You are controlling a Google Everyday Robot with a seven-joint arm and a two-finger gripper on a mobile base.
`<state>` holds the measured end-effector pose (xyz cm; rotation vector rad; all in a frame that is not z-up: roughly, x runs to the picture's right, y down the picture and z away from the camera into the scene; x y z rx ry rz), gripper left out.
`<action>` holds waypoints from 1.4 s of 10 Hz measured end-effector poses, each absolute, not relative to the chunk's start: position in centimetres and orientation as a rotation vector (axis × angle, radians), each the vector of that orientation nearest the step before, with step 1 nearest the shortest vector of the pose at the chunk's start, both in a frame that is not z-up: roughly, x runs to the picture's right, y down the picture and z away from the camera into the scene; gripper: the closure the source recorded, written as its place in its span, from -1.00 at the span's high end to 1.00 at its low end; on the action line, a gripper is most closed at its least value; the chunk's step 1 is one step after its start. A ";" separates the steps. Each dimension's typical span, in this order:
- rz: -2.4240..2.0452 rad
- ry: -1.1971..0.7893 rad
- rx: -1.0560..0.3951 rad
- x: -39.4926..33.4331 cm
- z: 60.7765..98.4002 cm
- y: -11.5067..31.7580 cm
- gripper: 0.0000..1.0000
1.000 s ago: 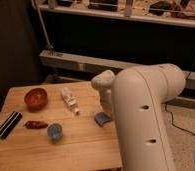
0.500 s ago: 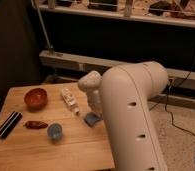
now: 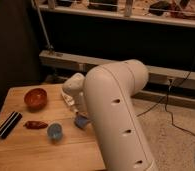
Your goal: Wipe the white sponge on the table
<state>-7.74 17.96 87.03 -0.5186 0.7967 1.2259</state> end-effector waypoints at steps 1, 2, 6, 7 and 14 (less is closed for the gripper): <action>1.190 0.799 -0.514 -8.8 86.4 18.8 -0.84; 1.172 0.801 -0.511 -9.4 86.0 19.3 -0.84; 1.124 0.826 -0.522 -10.3 82.8 23.7 -0.84; 1.111 0.848 -0.526 -9.6 81.5 25.3 -0.84; 1.188 1.042 -0.508 -1.0 77.4 30.7 -0.84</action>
